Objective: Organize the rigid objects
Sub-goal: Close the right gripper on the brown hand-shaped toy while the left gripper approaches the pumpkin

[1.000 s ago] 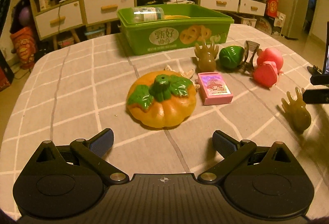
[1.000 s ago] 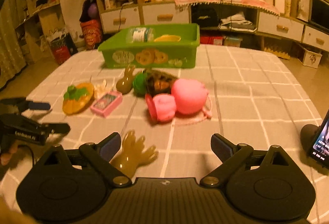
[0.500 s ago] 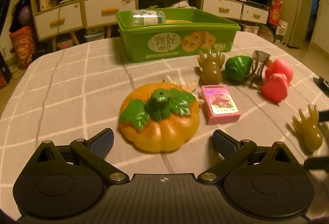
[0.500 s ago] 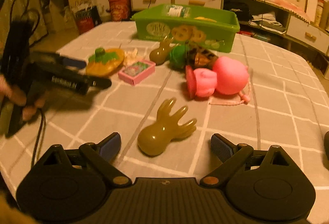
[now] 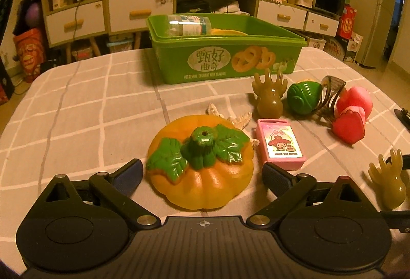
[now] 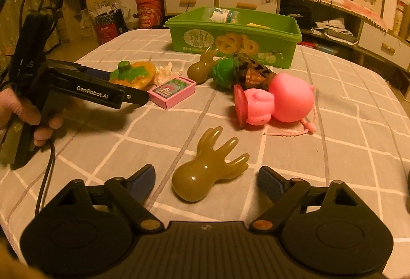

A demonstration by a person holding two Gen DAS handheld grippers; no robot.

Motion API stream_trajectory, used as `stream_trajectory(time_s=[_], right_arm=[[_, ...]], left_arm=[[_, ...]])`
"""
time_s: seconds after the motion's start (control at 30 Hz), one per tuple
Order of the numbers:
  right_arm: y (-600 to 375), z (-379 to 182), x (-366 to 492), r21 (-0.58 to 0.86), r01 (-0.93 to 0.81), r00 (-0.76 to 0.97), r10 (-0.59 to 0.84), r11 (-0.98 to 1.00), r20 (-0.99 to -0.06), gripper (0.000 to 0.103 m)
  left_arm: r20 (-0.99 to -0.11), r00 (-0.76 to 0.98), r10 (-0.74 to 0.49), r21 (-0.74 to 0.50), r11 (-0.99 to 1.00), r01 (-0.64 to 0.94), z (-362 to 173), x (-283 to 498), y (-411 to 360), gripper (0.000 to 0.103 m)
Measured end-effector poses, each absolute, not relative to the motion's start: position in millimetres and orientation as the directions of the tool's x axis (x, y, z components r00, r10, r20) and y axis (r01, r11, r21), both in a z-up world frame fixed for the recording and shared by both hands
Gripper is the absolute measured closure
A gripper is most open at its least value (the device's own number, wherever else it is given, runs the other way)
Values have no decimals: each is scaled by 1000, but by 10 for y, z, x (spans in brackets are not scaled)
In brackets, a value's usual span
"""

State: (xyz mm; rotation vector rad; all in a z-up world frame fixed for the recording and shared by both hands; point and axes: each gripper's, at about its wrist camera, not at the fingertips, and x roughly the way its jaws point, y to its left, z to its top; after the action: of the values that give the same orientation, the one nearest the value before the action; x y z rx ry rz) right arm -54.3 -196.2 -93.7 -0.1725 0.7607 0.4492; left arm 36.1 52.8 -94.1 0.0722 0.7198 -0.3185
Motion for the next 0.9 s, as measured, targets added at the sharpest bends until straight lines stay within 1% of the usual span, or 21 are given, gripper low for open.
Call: stream_trajectory(time_s=[0.13,0.2,0.37,0.9], right_arm=[[-1944,-919,-544,12,-459,637,338,888,-693,53],[-1943,-915,-542,12,-457,639,338,889,-691,56],[-1959,-901,-529,21,-454,641,343,891,-687,69],[-1971,-867,-508,50,-450,635,359,891,-684,69]], left_arm=[[-655,712,-253,-41,953,300,-926,356,539,12],[-653,717,-245,-31,954,299,-922,350,537,16],[-651,719,-244,-29,954,297,-917,344,538,17],[-657,712,-246,-63,960,274,-883,354,568,18]])
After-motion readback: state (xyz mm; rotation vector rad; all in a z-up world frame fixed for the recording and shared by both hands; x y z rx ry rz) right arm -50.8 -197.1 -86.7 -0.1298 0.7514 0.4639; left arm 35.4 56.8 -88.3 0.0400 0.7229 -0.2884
